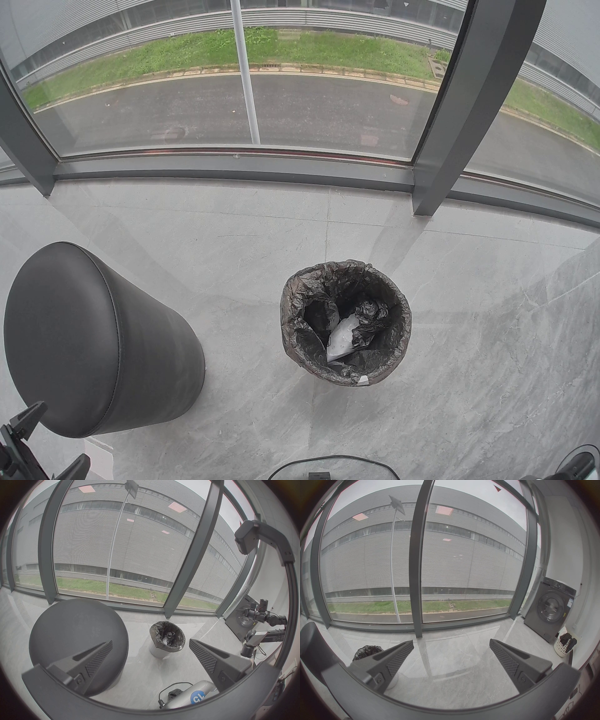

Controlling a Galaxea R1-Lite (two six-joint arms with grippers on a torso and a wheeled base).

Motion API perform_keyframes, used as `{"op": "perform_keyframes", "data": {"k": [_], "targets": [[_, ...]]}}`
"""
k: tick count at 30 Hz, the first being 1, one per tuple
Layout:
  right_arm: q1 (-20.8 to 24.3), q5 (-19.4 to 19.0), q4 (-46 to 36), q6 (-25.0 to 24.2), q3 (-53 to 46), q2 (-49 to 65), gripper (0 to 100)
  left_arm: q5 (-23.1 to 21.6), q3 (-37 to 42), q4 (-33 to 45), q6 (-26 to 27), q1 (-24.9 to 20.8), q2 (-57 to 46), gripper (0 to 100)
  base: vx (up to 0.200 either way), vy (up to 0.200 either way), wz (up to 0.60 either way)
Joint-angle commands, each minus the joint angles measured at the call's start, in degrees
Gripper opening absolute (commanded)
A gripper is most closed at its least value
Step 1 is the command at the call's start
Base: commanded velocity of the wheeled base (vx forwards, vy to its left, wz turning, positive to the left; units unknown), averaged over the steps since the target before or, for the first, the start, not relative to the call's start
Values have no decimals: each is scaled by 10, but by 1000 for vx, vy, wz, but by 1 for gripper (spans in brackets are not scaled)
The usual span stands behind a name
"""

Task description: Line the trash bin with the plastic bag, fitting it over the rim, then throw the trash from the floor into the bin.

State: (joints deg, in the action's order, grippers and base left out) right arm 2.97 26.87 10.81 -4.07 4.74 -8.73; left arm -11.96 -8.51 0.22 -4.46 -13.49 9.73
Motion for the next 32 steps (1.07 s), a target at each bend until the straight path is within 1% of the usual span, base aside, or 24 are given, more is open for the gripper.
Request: {"op": "perform_keyframes", "data": {"k": [1, 3, 4, 5, 6, 9, 10, 12, 13, 14, 15, 18, 19, 21, 26, 27, 28, 32], "targets": [[-27, -2, -2, -2, -30, 87, 100, -5, 31, 7, 1, 16, -38, 100, 0, 0, 0], [-27, -2, -4, -6, -31, 87, 100, -6, 34, 7, 1, 35, -38, 100, 0, 0, 0], [-27, -2, -4, -6, -31, 87, 100, -6, 34, 7, 1, 35, -38, 100, 0, 0, 0], [-27, -3, -5, -6, -34, 87, 100, -6, 36, 7, 3, 57, -38, 100, 0, 0, 0], [-27, -3, -4, -6, -37, 87, 100, -6, 41, 7, 7, 69, -38, 100, 0, 0, 0], [-27, -3, -3, -5, -39, 87, 100, 3, 61, -1, 26, 74, -38, 100, 0, 0, 0], [-27, -3, -3, -3, -43, 87, 100, 12, 74, -4, 37, 74, -38, 100, 0, 0, 0], [-27, -4, -18, -4, -44, 87, 100, 47, 76, -8, 40, 80, -38, 100, 0, 0, 0], [-27, -4, -18, -4, -44, 87, 100, 47, 76, -8, 40, 80, -38, 100, 0, 0, 0], [-27, -7, -40, -4, -44, 87, 100, 88, 80, -19, 43, 86, -39, 100, 0, 0, 0], [-27, -15, -49, -3, -44, 87, 100, 105, 81, -21, 43, 99, -45, 100, 0, 0, 0], [-27, -56, -69, -7, -44, 87, 100, 117, 81, -22, 45, 144, -77, 100, 0, 0, 0], [-27, -76, -75, -8, -44, 87, 100, 128, 82, -24, 50, 143, -81, 100, 0, 0, 0], [-27, -92, -76, -5, -44, 87, 100, 146, 82, -24, 49, 140, -84, 100, 0, 0, 0], [-27, -99, -75, 3, -44, 87, 100, 142, 82, -23, 39, 138, -91, 100, 0, 0, 0], [-27, -107, -75, 17, -44, 87, 100, 129, 82, -22, 32, 136, -97, 100, 0, 0, 0], [-27, -115, -75, 31, -44, 87, 100, 127, 82, -22, 33, 136, -97, 100, 0, 0, 0], [-27, -129, -76, 63, -44, 87, 100, 133, 82, -23, 29, 136, -97, 100, 0, 0, 0]]}}
